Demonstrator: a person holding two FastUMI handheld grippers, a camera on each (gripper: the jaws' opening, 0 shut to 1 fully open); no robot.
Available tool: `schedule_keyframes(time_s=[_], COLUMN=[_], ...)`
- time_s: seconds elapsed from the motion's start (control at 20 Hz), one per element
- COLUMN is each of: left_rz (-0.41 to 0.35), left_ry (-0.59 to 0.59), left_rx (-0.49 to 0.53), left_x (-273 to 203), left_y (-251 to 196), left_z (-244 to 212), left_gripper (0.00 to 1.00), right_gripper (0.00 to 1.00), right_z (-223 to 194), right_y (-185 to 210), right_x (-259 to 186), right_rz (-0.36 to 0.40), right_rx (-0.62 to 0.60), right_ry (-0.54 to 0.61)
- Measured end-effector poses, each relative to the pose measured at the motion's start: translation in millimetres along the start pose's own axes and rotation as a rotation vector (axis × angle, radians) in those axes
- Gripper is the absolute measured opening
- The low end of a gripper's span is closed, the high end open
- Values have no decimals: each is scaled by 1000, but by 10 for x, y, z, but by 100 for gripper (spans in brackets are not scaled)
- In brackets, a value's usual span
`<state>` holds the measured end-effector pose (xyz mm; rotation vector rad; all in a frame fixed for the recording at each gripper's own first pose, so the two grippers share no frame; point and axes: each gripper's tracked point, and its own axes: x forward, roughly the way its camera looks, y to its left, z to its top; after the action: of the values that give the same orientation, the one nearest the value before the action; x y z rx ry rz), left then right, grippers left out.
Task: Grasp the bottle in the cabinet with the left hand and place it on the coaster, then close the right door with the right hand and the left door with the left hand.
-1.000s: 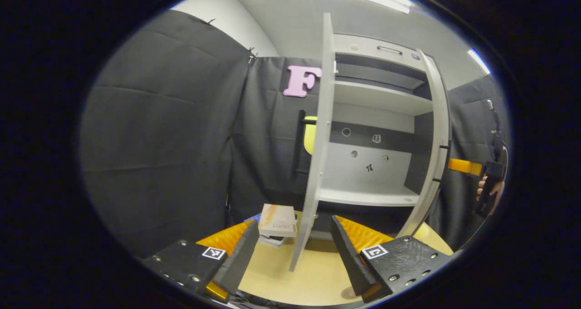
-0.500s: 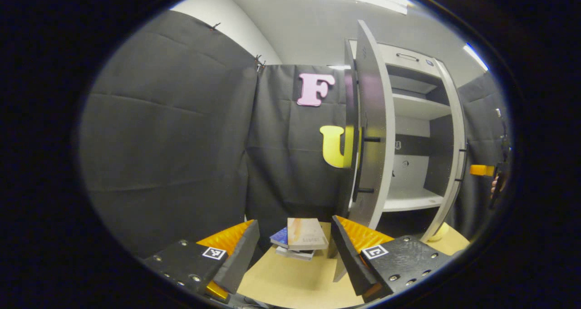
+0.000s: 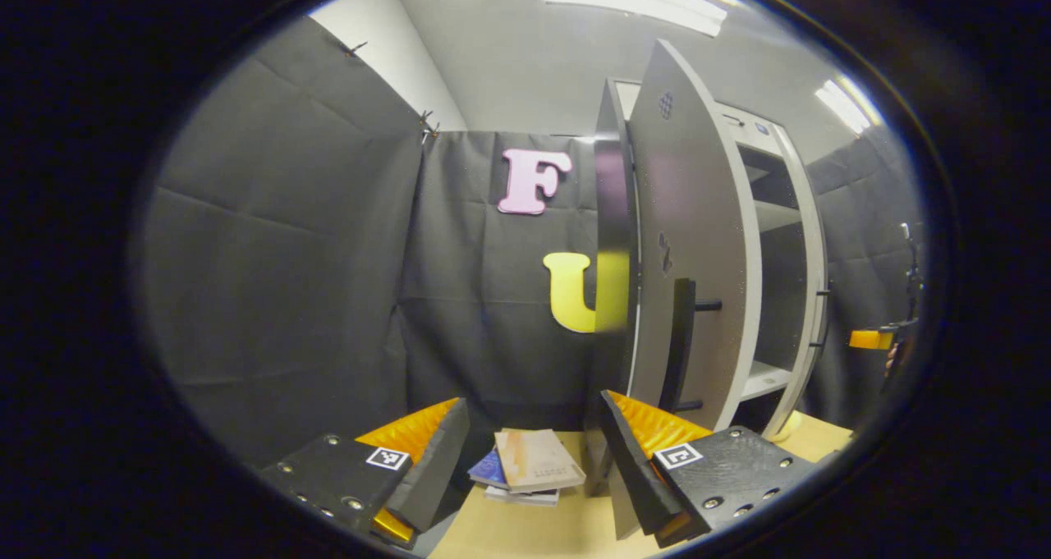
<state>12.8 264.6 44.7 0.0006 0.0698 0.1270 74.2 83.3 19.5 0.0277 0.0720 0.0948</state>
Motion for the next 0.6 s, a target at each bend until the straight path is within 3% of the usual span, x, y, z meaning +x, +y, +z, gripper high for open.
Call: schedule_keyframes(time_s=[0.05,0.2,0.25,0.35,0.5,0.55,0.6], left_rz=[-24,-93,-114,-161,-168,-167,-166], left_ry=[-25,-44,-46,-46,-37,-33,-24], left_rx=[-1,50,74,82,72,61,57], left_x=[78,300,348,413,518,543,562], left_y=[-72,-286,-338,-431,-394,-399,-415], left_z=[61,135,161,169,169,156,139], left_gripper=[96,92,98,98,97,86,85], right_gripper=[98,98,98,98,98,98,98], right_z=[-18,-90,-123,-151,-184,-202,-228], right_y=[-35,-144,-161,-212,-292,-323,-350], right_x=[-35,-132,-158,-205,-255,-269,-284], right_rz=[-18,-67,-70,-88,-120,-132,-142], right_rx=[-2,1,7,23,45,54,64], right_ry=[-2,4,13,18,15,17,22])
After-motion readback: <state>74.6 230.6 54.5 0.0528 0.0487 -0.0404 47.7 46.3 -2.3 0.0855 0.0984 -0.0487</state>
